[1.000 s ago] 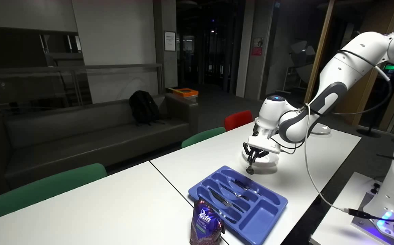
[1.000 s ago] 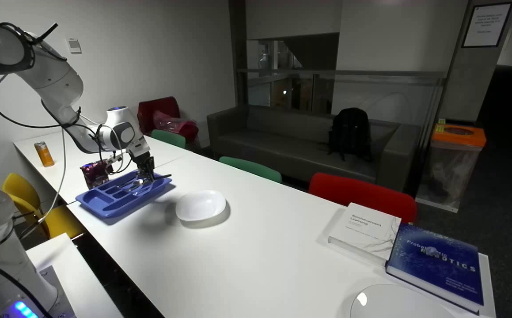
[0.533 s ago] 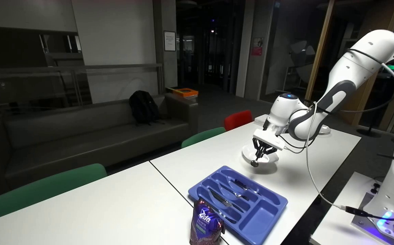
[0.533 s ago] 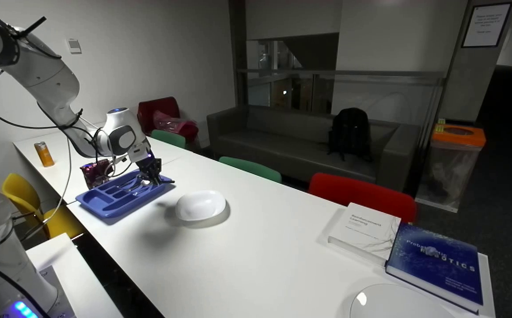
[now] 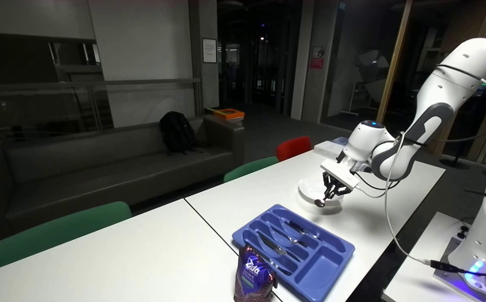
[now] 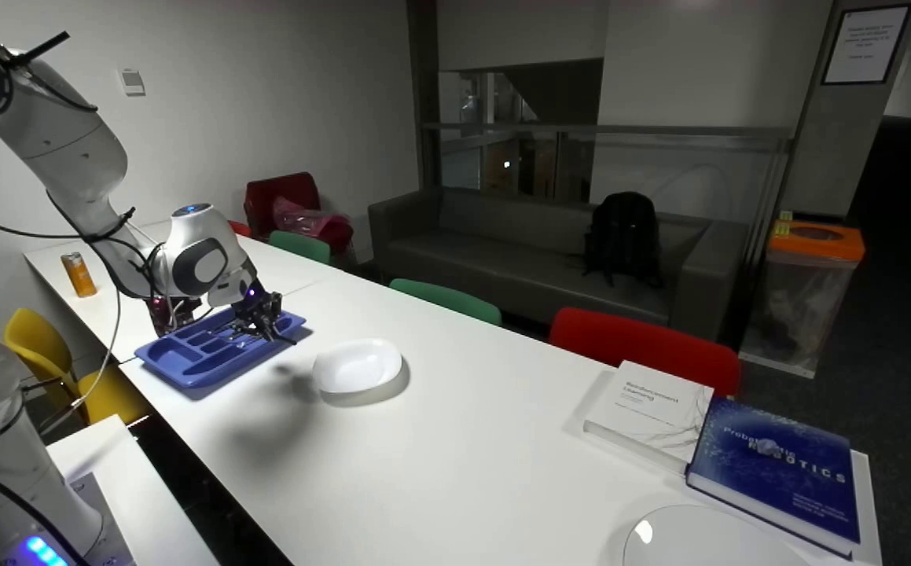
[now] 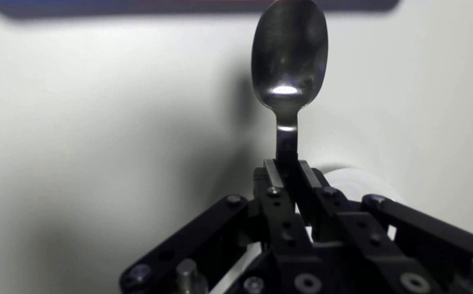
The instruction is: Pick one teaspoon and put it on the counter
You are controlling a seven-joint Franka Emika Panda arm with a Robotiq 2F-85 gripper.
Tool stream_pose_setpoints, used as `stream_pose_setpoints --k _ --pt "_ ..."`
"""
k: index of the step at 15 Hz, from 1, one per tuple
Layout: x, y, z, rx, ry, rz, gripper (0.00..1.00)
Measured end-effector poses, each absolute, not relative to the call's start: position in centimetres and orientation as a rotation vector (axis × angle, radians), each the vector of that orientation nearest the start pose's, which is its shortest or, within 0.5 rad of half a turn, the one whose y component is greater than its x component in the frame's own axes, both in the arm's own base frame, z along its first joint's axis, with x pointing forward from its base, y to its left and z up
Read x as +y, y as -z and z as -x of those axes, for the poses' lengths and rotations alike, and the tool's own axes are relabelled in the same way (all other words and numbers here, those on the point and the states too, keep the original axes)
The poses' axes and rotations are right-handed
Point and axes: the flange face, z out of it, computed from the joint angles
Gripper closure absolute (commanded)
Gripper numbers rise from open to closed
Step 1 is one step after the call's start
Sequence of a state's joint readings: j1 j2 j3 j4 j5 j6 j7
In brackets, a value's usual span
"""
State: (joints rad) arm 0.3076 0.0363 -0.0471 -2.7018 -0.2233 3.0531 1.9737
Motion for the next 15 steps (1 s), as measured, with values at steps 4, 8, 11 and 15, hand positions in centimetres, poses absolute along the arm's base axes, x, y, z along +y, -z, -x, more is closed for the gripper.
stream_pose_setpoints --k 4,8,11,15 --pt "12.1 -23.5 -39.3 2.029 0.239 1.990 0.97" --pt "12.4 -22.4 -39.2 2.075 0.218 1.878 0.97" --pt "13.1 -20.7 -38.8 2.103 0.184 1.814 0.97" --pt "12.9 -18.0 -38.1 2.178 0.132 1.767 0.97"
